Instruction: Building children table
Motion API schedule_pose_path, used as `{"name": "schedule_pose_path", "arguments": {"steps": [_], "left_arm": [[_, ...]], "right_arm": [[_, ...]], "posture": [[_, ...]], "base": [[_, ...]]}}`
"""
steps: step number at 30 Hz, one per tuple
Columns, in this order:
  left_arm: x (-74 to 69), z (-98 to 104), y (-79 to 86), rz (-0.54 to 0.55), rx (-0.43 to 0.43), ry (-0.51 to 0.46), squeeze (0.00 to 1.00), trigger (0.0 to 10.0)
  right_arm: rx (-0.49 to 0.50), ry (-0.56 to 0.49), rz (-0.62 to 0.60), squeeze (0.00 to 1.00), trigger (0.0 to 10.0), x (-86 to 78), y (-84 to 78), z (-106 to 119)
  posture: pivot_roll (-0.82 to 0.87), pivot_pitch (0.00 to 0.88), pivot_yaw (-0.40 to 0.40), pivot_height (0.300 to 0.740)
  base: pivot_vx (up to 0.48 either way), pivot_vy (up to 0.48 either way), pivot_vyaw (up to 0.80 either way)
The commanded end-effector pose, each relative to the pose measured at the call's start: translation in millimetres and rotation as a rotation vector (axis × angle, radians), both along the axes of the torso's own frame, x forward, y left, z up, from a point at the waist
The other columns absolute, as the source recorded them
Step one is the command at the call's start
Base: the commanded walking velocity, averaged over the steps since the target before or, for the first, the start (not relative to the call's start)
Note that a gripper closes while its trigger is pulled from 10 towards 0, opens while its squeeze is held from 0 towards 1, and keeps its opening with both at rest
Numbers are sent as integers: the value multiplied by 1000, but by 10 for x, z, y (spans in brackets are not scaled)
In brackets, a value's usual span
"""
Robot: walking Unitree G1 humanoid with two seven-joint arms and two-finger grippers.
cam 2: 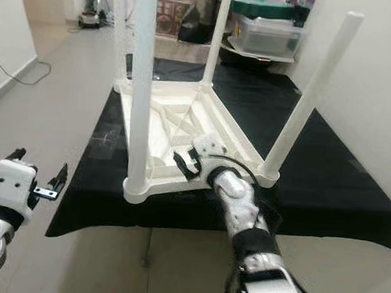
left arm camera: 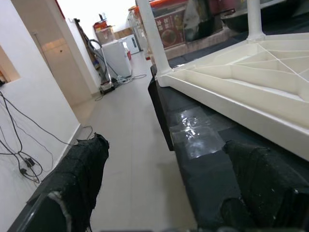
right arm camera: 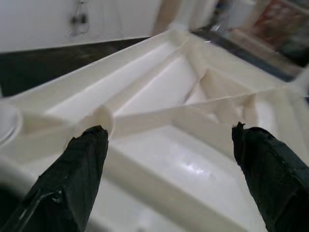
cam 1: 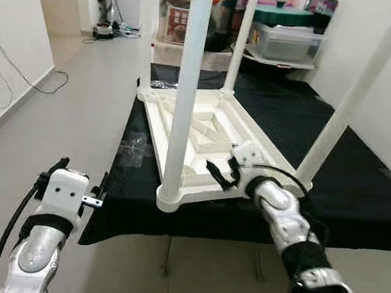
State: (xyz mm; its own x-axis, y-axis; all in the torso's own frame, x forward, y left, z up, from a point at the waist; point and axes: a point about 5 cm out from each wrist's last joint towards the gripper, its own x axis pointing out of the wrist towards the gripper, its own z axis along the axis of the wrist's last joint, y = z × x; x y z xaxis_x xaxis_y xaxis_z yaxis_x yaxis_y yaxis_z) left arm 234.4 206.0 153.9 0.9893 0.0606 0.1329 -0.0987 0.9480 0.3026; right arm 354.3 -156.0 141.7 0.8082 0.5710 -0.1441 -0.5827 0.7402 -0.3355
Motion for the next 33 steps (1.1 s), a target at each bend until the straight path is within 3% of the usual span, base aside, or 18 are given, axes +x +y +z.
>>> {"name": "schedule_pose_path", "arguments": {"steps": [1, 3, 4, 5, 10, 12, 15, 18, 19, 20, 26, 28, 33], "left_arm": [[-8, -12, -31, 0, 4, 9, 0, 10000], [-11, -20, 19, 50, 12, 0, 0, 10000], [-11, -20, 19, 50, 12, 0, 0, 10000], [-15, 4, 170, 161, 8, -24, 0, 10000], [-32, 16, 312, 240, 18, -29, 0, 10000], [-57, 33, 382, 270, 30, -33, 0, 10000], [-135, 70, 563, 372, 33, -56, 0, 10000], [-168, 74, 639, 420, 22, -61, 0, 10000], [-218, 71, 743, 488, 11, -64, 0, 10000], [-236, 69, 780, 511, 10, -63, 0, 10000], [-292, 65, 858, 551, 14, -59, 0, 10000], [-303, 66, 874, 558, 12, -57, 0, 10000], [-296, 61, 860, 559, 7, -56, 0, 10000]], "right_arm": [[32, 8, 81, 1000, 10000, -37, -14, 89], [7, 37, 247, 1000, 10000, -174, -42, 126], [7, 37, 247, 1000, 10000, -174, -42, 126], [-41, 96, 437, 1000, 10000, -353, -57, 127], [-93, 171, 579, 1000, 10000, -484, -56, 104], [-83, 207, 676, 1000, 10000, -549, 6, 127], [12, 238, 850, 1000, 10000, -636, 253, 236], [18, 224, 875, 1000, 10000, -614, 357, 252], [32, 210, 914, 1000, 10000, -582, 534, 273], [45, 212, 937, 1000, 10000, -576, 609, 283], [66, 227, 1013, 1000, 10000, -592, 887, 260], [71, 228, 1009, 1000, 10000, -565, 1009, 243], [76, 204, 924, 1000, 10000, -424, 1117, 229]], "posture": [[50, 0, -73, 740], [42, 0, -71, 740], [42, 0, -71, 740], [31, 0, -64, 740], [39, 0, -68, 740], [51, 0, -72, 740], [63, 0, -74, 740], [63, 0, -74, 740], [83, 0, -83, 740], [83, 0, -83, 740], [114, 0, -92, 740], [125, 0, -98, 740], [127, 0, -98, 740]], "base": [[0, 0, 0], [0, 0, 0], [0, 0, 0], [0, 0, 0], [0, 0, 0], [0, 0, 0], [0, 0, 0], [0, 0, 0], [0, 0, 0], [0, 0, 0], [0, 0, 0], [0, 0, 0], [0, 0, 0]]}}
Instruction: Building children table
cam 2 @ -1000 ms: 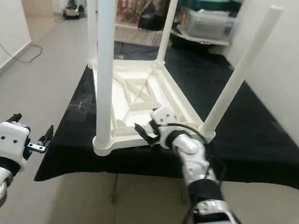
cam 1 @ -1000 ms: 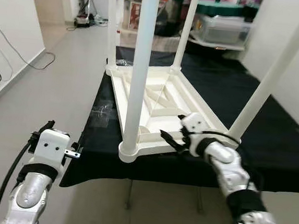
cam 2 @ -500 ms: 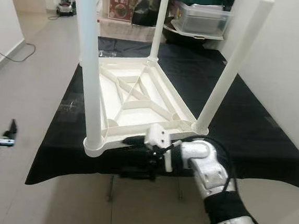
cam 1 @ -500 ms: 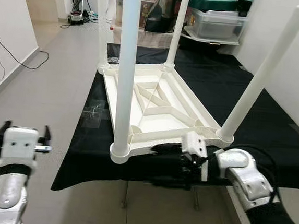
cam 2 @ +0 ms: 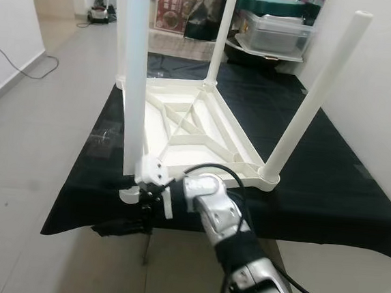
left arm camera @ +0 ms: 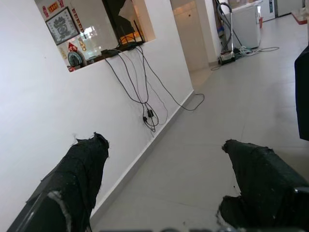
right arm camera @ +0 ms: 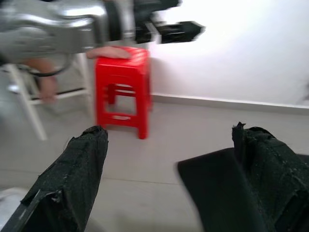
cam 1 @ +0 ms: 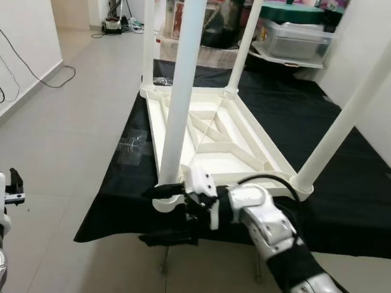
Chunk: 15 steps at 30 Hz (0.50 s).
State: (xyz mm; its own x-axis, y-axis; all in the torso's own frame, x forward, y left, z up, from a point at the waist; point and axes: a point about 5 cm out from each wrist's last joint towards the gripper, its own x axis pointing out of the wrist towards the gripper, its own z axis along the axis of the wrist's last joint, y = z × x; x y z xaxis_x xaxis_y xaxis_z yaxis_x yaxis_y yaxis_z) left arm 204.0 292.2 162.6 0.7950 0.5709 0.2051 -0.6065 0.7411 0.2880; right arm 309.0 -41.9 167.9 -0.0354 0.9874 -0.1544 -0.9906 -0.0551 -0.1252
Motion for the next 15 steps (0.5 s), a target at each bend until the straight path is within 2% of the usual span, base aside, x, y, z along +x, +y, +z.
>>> {"name": "schedule_pose_path", "arguments": {"steps": [1, 2, 3, 7, 10, 15], "left_arm": [[20, -30, -16, -4, -15, 14, 0, 10000], [29, -32, -29, -8, -18, 13, 0, 10000], [57, -36, -55, -19, -20, 14, 0, 10000], [76, -40, -70, -26, -22, 15, 0, 10000], [130, -46, -109, -42, -30, 13, 0, 10000], [157, -56, -144, -51, -35, 12, 0, 10000]], "right_arm": [[-12, -30, -75, 1000, 10000, 99, -9, -24], [-10, -47, -114, 1000, 10000, 153, -2, -14], [-9, -87, -212, 1000, 10000, 283, -8, 23], [-12, -123, -278, 1000, 10000, 367, -18, 57], [46, -145, -372, 1000, 10000, 491, 42, 178], [66, -157, -367, 1000, 10000, 501, 133, 216]], "posture": [[127, 0, -98, 740], [125, 0, -95, 740], [122, 0, -93, 740], [120, 0, -90, 740], [115, 0, -87, 740], [125, 0, -94, 740]], "base": [[0, 0, 0], [0, 0, 0], [0, 0, 0], [0, 0, 0], [0, 0, 0], [0, 0, 0]]}}
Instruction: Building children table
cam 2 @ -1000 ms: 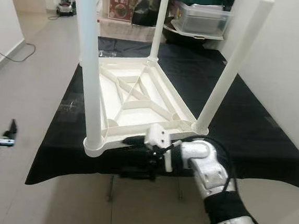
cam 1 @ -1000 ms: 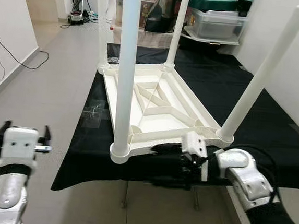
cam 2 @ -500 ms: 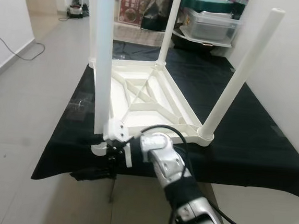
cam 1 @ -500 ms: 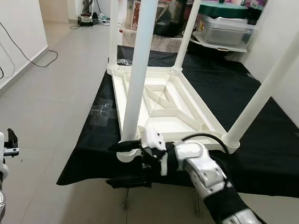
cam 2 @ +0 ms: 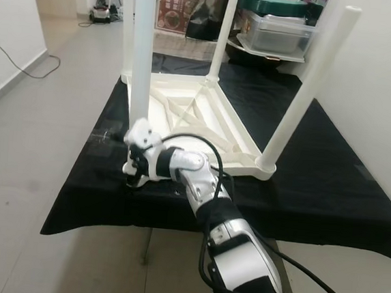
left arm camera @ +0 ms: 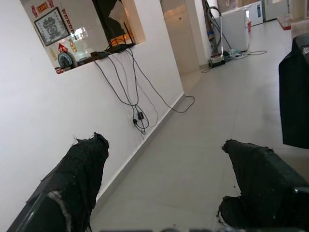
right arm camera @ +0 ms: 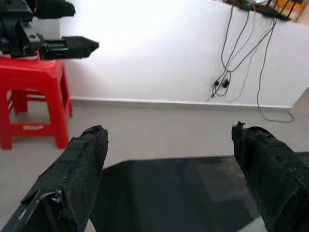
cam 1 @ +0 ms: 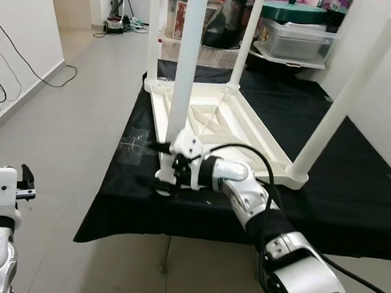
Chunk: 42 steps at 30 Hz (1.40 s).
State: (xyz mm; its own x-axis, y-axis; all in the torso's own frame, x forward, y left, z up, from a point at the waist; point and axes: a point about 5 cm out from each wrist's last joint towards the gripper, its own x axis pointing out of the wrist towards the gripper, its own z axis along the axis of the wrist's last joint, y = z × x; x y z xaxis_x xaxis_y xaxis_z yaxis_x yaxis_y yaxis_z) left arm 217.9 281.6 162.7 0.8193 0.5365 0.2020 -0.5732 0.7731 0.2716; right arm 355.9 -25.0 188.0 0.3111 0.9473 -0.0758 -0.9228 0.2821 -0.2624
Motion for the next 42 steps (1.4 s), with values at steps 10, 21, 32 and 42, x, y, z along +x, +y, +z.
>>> {"name": "schedule_pose_path", "arguments": {"steps": [10, 21, 32, 42], "left_arm": [[24, -67, -74, -10, -19, 19, 0, 10000], [62, -78, -138, -26, -30, 13, 0, 10000], [82, -29, -451, -200, 12, 2, 0, 10000], [139, -15, -544, -255, 27, 8, 0, 10000]], "right_arm": [[99, -35, -82, 1000, 10000, 71, 266, 153], [198, -81, -147, 1000, 10000, 100, 414, 312], [243, 30, 222, 1000, 10000, -302, 90, 18], [297, 54, -5, 1000, 10000, -312, -538, -27]], "posture": [[139, 0, -106, 740], [148, 0, -119, 740], [108, 0, -100, 740], [72, 0, -70, 740]], "base": [[0, 0, 0], [0, 0, 0], [0, 0, 0], [0, -277, 0]]}}
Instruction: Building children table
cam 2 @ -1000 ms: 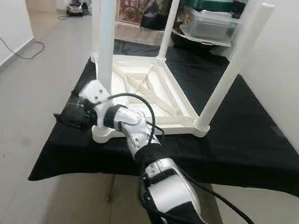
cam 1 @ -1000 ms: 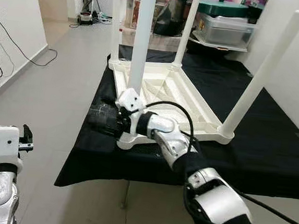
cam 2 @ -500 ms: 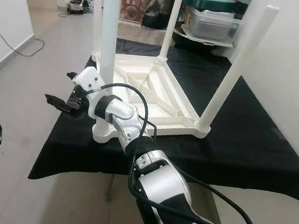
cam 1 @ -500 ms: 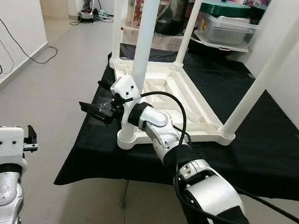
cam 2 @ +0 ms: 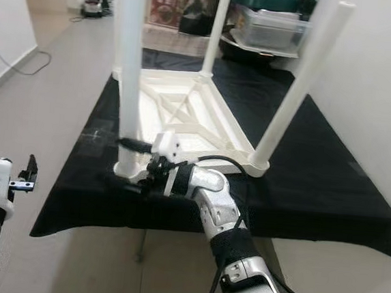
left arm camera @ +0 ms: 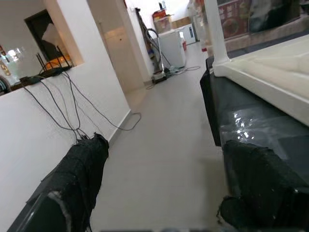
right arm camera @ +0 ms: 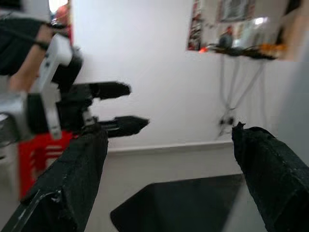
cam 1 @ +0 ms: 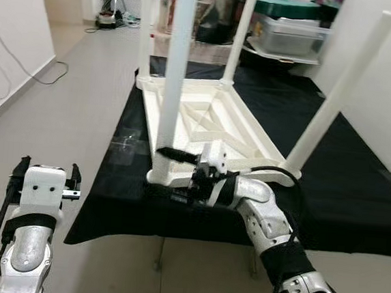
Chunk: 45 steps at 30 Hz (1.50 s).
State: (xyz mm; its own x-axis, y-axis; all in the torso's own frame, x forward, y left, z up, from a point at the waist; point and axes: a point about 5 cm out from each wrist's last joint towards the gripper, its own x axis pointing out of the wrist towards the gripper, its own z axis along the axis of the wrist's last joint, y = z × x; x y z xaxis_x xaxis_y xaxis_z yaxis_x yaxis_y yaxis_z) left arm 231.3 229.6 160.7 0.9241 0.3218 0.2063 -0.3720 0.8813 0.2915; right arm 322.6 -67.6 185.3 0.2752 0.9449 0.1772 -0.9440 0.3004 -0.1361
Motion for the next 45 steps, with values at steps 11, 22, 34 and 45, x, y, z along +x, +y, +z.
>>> {"name": "schedule_pose_path", "arguments": {"steps": [11, 22, 34, 45], "left_arm": [[23, 19, -142, -56, 4, -12, 0, 10000], [-8, 10, -125, -32, -24, -33, 0, 10000], [67, -15, -114, -13, -24, -19, 0, 10000], [113, 15, -142, -14, -28, -40, 0, 10000]], "right_arm": [[-30, 77, -175, 1000, 10000, -25, -522, -29], [127, -114, -709, 1000, 10000, 346, -727, 441], [245, -196, -851, 988, 10000, 395, -758, 978], [180, -143, -945, 988, 10000, 651, -608, 1051]], "posture": [[70, 0, -63, 740], [76, 0, -69, 740], [51, 0, -54, 740], [58, 0, -64, 740]], "base": [[0, -480, 0], [0, -218, 0], [0, 0, 0], [0, 0, 0]]}}
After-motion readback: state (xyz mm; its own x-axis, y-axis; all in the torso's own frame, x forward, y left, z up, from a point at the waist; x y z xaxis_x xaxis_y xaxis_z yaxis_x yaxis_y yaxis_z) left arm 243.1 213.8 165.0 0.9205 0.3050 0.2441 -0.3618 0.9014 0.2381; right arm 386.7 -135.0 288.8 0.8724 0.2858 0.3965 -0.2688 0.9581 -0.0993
